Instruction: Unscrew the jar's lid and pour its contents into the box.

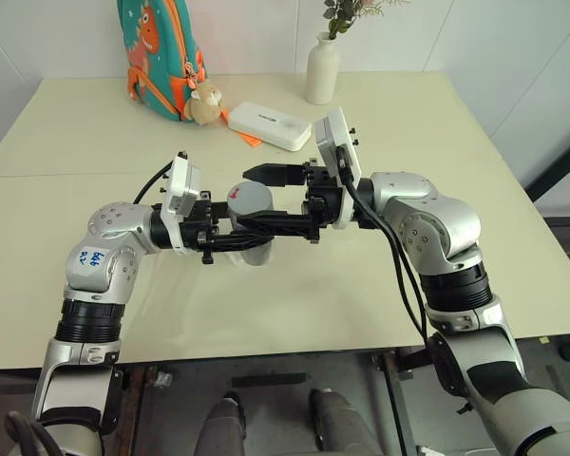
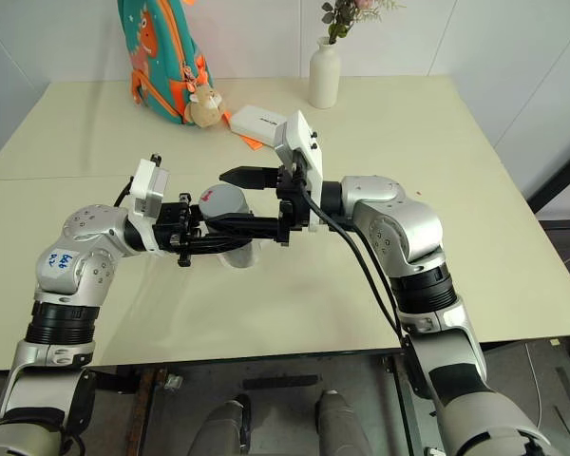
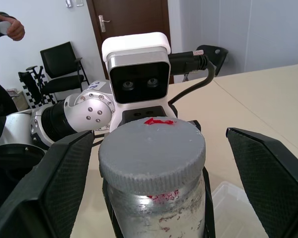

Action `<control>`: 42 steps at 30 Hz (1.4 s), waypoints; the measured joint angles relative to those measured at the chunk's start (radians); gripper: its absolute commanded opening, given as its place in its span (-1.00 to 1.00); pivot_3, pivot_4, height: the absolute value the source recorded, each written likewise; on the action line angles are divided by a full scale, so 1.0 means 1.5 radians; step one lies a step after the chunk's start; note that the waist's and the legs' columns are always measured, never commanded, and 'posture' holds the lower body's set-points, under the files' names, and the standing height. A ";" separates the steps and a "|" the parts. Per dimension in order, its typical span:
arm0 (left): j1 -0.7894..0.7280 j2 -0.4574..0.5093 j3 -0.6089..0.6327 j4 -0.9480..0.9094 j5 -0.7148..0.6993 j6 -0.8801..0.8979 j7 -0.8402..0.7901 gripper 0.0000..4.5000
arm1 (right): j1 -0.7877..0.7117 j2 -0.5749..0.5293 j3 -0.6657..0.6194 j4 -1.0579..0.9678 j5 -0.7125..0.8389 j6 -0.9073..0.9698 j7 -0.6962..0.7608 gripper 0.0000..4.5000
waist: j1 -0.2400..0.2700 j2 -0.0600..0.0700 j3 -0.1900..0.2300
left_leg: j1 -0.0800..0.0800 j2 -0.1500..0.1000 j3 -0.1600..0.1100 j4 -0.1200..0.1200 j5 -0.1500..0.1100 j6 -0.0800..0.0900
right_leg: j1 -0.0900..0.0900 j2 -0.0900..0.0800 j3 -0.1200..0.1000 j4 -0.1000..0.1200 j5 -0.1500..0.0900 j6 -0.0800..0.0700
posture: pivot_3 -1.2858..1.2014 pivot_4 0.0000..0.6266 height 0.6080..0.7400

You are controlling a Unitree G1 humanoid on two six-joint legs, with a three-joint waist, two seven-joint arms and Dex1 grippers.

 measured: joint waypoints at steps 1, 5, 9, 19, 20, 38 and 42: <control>0.000 0.000 0.000 0.000 0.000 0.000 0.000 -0.14 | 0.000 0.001 0.000 0.000 0.000 0.000 0.000 0.98 | 0.000 0.000 0.000 | 0.000 0.000 0.000 0.000 0.000 0.000 | 0.000 0.000 0.000 0.000 0.000 0.000 | 0.03 -0.52 1.00; 0.000 0.000 0.000 -0.001 0.000 0.000 0.001 -0.14 | 0.000 0.003 0.000 0.000 0.000 -0.002 0.000 0.80 | 0.000 0.000 0.000 | 0.000 0.000 0.000 0.000 0.000 0.000 | 0.000 0.000 0.000 0.000 0.000 0.000 | 0.03 -0.52 1.00; 0.000 -0.001 0.000 -0.001 0.000 0.001 0.004 -0.14 | 0.000 0.008 0.002 -0.001 0.000 -0.004 0.005 0.26 | 0.000 0.000 0.000 | 0.000 0.000 0.000 0.000 0.000 0.000 | 0.000 0.000 0.000 0.000 0.000 0.000 | 0.03 -0.52 1.00; 0.007 0.002 0.011 -0.009 -0.008 0.006 0.004 -0.14 | -0.005 0.074 -0.093 -0.017 0.135 0.110 -0.096 0.14 | -0.001 0.000 0.000 | 0.000 0.000 0.000 0.000 0.000 0.000 | 0.000 0.000 0.000 0.001 0.000 0.000 | 0.03 -0.52 1.00; 0.012 0.002 0.009 -0.009 -0.007 0.006 0.003 -0.14 | -0.015 0.081 -0.118 -0.027 0.171 0.130 -0.117 0.14 | 0.000 0.000 0.000 | 0.000 0.000 0.000 0.000 0.000 0.000 | 0.000 0.000 0.000 0.001 0.000 0.000 | 0.03 -0.52 1.00; 0.042 0.037 0.063 -0.028 -0.020 0.022 0.044 -0.14 | 0.293 -0.134 -0.216 0.014 -0.050 -0.173 -0.218 0.14 | 0.014 0.000 0.000 | 0.000 0.000 0.001 -0.003 0.000 0.001 | 0.000 0.000 0.001 -0.005 0.000 0.000 | 0.03 -0.52 1.00; 0.032 0.035 0.066 -0.018 -0.023 0.024 0.053 -0.14 | 0.320 -0.125 -0.226 0.125 -0.089 -0.257 -0.228 0.14 | 0.009 0.001 0.000 | 0.000 0.000 0.002 -0.003 0.000 0.001 | 0.000 0.000 0.001 -0.004 0.000 0.000 | 0.03 -0.52 1.00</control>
